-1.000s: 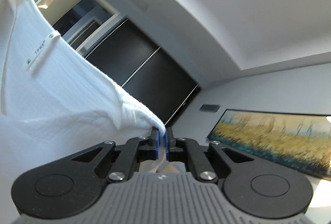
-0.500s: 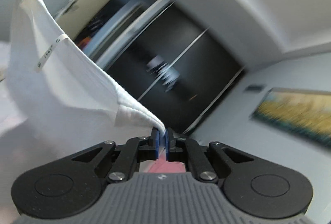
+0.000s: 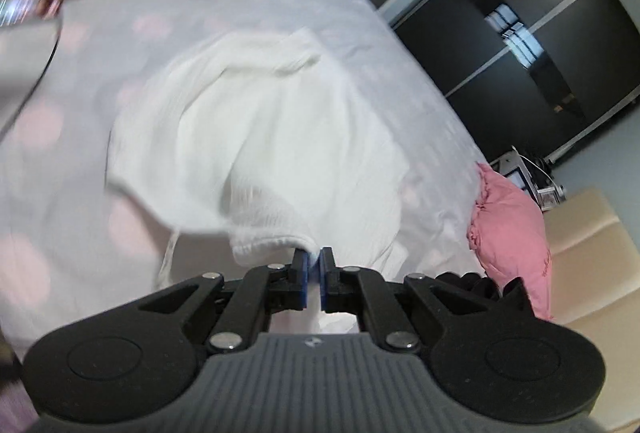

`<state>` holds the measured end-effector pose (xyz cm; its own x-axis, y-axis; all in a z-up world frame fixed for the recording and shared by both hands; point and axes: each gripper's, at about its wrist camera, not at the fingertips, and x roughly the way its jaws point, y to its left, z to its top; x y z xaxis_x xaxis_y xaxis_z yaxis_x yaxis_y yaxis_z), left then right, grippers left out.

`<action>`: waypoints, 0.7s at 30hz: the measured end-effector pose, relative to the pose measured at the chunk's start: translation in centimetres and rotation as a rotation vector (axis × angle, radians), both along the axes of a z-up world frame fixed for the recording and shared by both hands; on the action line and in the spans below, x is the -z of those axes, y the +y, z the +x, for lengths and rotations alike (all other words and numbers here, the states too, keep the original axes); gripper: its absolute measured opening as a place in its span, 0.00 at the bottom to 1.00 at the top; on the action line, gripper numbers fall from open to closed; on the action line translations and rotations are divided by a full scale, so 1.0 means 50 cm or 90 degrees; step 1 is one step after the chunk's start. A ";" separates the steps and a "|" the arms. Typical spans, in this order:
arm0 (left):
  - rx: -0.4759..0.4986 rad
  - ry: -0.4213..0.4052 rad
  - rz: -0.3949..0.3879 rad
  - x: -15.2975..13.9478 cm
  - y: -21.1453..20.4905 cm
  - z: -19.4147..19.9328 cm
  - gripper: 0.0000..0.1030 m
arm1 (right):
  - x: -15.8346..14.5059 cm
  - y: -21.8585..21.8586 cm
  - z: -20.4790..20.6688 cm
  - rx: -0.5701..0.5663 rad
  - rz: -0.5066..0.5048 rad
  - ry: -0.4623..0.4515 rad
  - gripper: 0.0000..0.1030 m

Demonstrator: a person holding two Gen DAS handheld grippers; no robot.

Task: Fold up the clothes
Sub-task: 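Lay the shirt down on the bed and open the left tool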

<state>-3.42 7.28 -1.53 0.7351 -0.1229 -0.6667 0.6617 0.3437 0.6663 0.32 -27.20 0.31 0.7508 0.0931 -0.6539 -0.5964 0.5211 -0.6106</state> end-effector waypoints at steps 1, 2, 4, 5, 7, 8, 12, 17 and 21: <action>0.013 0.005 0.009 0.014 -0.007 0.000 0.01 | 0.009 0.002 0.006 0.000 -0.009 0.006 0.06; 0.026 0.009 0.019 0.027 -0.013 0.001 0.03 | 0.013 0.001 0.011 0.001 -0.014 0.009 0.06; 0.052 0.005 0.034 0.051 -0.034 0.003 0.13 | 0.010 -0.002 0.029 0.004 -0.020 0.012 0.06; 0.068 0.006 0.043 0.063 -0.043 0.008 0.20 | 0.016 -0.002 0.032 0.008 -0.019 0.016 0.06; 0.112 0.001 0.068 0.097 -0.073 0.020 0.24 | 0.050 -0.002 0.031 0.016 -0.013 0.023 0.06; 0.135 -0.002 0.082 0.118 -0.092 0.028 0.27 | 0.062 -0.001 0.034 0.017 -0.012 0.026 0.06; 0.219 -0.002 0.139 0.201 -0.150 0.052 0.37 | 0.077 -0.010 0.036 0.016 -0.008 0.039 0.06; 0.282 0.017 0.177 0.267 -0.205 0.106 0.37 | 0.088 -0.033 0.043 0.012 0.004 0.057 0.06; 0.324 0.058 0.205 0.295 -0.228 0.135 0.30 | 0.103 -0.046 0.045 0.011 0.015 0.075 0.07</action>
